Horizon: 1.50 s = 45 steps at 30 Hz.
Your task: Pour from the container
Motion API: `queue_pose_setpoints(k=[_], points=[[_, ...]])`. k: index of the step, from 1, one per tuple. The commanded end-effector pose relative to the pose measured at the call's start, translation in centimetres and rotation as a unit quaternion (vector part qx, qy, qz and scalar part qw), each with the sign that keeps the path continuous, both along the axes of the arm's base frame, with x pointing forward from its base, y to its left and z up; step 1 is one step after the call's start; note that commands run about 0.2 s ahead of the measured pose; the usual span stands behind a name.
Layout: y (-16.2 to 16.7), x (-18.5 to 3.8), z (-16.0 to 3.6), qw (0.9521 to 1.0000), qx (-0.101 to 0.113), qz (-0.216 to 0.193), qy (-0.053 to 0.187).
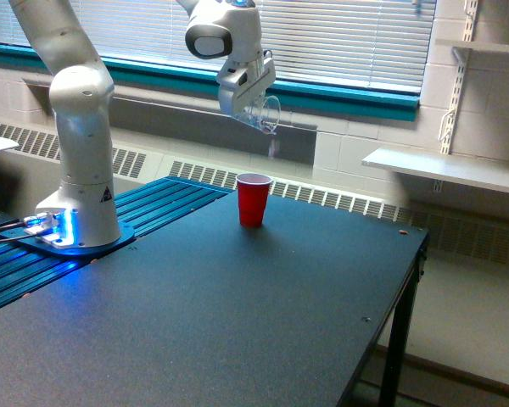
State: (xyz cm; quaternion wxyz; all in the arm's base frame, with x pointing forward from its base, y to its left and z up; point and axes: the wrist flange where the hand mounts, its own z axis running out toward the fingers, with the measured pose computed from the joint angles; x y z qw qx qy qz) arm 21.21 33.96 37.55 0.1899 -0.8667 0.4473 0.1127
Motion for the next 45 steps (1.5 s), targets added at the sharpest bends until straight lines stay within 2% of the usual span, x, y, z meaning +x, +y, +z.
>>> queue_pose_setpoints(k=[1,10,20,28,37,45], points=[[-1.5,0.7,-0.2,0.9995,-0.003,-0.032,-0.006],[-2.4,1.0,0.4,0.9983,-0.003,-0.057,-0.014],[-1.7,0.0,1.8,0.9986,0.008,-0.050,-0.018],[-1.1,-0.7,3.2,0.9986,0.022,-0.047,-0.005],[-3.0,0.7,5.1,0.9957,0.030,-0.087,0.012],[-4.2,1.3,5.2,0.9932,0.045,-0.105,0.024]])
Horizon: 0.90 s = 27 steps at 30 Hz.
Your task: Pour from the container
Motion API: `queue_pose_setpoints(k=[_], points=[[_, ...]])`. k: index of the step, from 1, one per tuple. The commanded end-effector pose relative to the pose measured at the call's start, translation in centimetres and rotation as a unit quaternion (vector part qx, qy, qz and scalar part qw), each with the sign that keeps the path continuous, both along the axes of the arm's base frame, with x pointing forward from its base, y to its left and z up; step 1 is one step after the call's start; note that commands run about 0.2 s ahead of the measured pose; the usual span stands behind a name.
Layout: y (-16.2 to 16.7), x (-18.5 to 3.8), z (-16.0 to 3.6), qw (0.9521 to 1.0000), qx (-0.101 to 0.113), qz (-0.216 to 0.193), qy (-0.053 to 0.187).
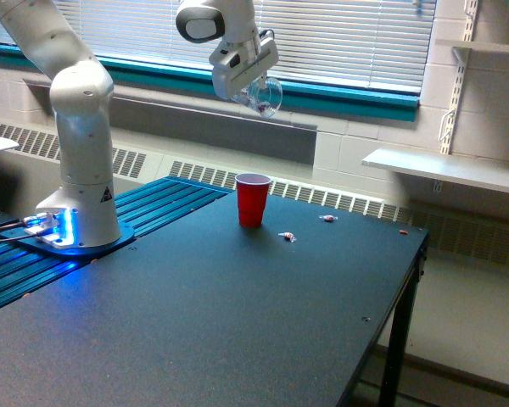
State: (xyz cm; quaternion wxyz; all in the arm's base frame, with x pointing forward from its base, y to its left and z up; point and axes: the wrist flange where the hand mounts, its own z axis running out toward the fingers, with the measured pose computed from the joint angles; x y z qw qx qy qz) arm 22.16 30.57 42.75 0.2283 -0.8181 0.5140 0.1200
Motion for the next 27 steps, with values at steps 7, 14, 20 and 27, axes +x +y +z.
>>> queue_pose_setpoints(k=[7,14,20,27], points=[[-0.7,-0.8,-1.1,0.9993,0.002,-0.020,0.031],[-0.4,-1.4,-1.8,0.9994,-0.001,-0.023,0.027],[-0.4,-1.2,-2.0,0.9983,0.004,-0.042,0.039],[1.0,-1.6,-1.6,0.9968,0.018,-0.058,0.051]])
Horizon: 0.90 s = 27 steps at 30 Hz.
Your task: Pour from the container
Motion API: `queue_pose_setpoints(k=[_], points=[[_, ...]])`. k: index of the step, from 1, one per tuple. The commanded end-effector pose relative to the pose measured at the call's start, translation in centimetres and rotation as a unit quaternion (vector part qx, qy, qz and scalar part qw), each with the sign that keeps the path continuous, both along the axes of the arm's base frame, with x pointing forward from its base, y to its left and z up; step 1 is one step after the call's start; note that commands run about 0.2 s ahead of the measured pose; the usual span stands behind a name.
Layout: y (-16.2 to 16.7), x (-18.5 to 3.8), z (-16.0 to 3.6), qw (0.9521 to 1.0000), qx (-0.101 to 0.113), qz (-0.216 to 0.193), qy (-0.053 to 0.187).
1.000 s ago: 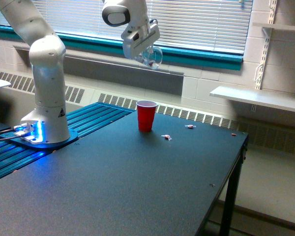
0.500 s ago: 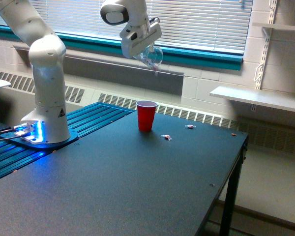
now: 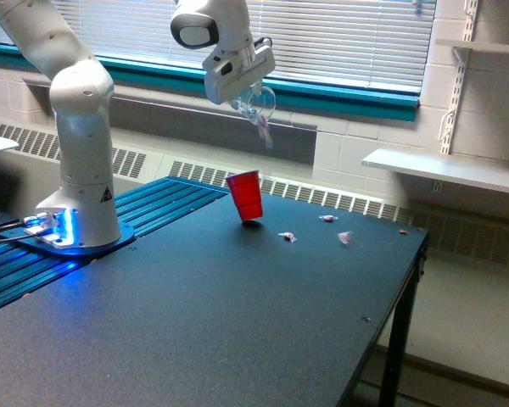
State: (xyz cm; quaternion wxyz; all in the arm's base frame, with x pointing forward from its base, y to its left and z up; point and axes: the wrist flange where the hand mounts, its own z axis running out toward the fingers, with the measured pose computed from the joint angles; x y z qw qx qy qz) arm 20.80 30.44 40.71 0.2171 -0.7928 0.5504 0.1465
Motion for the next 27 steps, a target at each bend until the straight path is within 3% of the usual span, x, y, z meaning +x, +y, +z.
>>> queue_pose_setpoints(k=[1,4,17,27], points=[[1.6,-0.6,0.5,0.9996,0.016,-0.018,0.016],[2.7,-1.5,0.9,0.9993,0.025,-0.016,0.022],[6.9,-6.8,-0.5,0.9996,0.009,-0.001,0.028],[8.4,-9.6,-1.3,0.9995,-0.008,0.030,0.007]])
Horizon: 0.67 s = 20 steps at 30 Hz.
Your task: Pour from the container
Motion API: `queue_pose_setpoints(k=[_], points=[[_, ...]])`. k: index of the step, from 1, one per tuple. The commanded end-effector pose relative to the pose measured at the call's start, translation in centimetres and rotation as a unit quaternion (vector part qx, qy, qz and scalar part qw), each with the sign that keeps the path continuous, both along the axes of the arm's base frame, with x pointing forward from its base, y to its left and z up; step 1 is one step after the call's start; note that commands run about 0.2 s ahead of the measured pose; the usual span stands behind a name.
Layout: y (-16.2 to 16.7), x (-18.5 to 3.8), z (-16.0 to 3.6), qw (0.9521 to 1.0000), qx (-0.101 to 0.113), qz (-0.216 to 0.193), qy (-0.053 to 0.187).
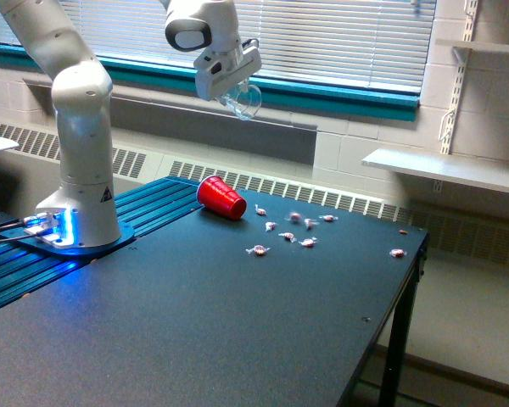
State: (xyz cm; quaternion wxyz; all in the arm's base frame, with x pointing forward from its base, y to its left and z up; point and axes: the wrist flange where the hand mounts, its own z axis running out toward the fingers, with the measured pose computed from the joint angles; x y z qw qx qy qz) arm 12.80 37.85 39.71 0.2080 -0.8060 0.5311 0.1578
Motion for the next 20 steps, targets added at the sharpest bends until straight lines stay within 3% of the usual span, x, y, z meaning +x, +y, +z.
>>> queue_pose_setpoints(k=[1,7,13,20], points=[[1.1,-1.7,-0.2,1.0000,-0.008,0.006,-0.002],[1.9,-1.2,0.9,0.9999,0.000,0.010,-0.014],[1.8,0.1,0.7,0.9996,-0.018,-0.001,-0.023],[1.7,1.7,0.2,0.9996,-0.026,-0.003,-0.014]])
